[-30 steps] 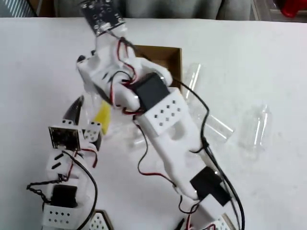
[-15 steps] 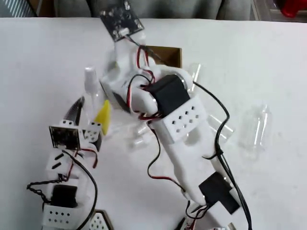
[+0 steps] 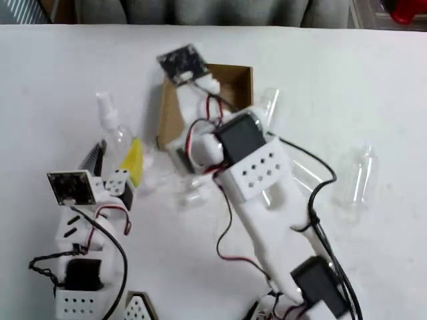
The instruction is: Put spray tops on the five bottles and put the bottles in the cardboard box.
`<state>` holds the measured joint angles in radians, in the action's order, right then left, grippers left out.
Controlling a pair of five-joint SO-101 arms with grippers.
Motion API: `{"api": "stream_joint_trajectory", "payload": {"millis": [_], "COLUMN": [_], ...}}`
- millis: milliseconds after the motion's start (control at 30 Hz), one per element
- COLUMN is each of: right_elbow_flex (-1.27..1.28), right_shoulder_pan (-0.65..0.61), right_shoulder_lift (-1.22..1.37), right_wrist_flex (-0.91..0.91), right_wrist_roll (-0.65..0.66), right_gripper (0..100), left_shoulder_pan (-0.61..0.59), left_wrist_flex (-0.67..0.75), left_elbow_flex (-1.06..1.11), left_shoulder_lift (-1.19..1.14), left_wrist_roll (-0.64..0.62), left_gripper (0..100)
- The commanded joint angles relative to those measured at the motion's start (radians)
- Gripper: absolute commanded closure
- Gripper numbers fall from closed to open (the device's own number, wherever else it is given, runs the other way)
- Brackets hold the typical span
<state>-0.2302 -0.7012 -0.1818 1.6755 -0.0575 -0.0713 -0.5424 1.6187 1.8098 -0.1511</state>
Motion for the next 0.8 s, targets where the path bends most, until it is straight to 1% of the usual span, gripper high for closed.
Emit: {"api": "stream_joint_trajectory", "payload": {"millis": [0, 67, 167, 333, 467, 567, 667, 767], "right_elbow_flex": [0.109, 0.221, 0.428, 0.724, 0.868, 0.944, 1.026, 1.094], "right_shoulder_pan": [-0.002, -0.002, -0.002, -0.002, -0.002, -0.002, -0.008, -0.008], "right_shoulder_lift": [-0.105, -0.163, -0.259, -0.418, -0.487, -0.509, -0.518, -0.519], "right_wrist_flex": [-0.081, -0.131, -0.254, -0.506, -0.641, -0.705, -0.779, -0.869], "right_wrist_roll": [0.009, 0.025, 0.095, 0.098, 0.098, 0.100, 0.104, 0.098], "right_gripper": [98.3, 98.3, 98.3, 98.3, 98.3, 98.3, 98.3, 98.3], "left_shoulder_pan": [-0.013, -0.013, -0.013, -0.012, -0.008, 0.031, 0.062, 0.070], "left_wrist_flex": [-0.018, -0.046, -0.104, -0.123, -0.123, -0.124, -0.133, -0.147], "left_elbow_flex": [-0.100, -0.121, -0.170, -0.193, -0.196, -0.198, -0.265, -0.405], "left_shoulder_lift": [0.008, 0.008, 0.008, 0.008, 0.007, -0.007, -0.111, -0.300], "left_wrist_roll": [-0.011, -0.011, -0.012, -0.012, -0.008, -0.003, -0.003, -0.006], "left_gripper": [98, 98, 98, 98, 98, 98, 98, 98]}}
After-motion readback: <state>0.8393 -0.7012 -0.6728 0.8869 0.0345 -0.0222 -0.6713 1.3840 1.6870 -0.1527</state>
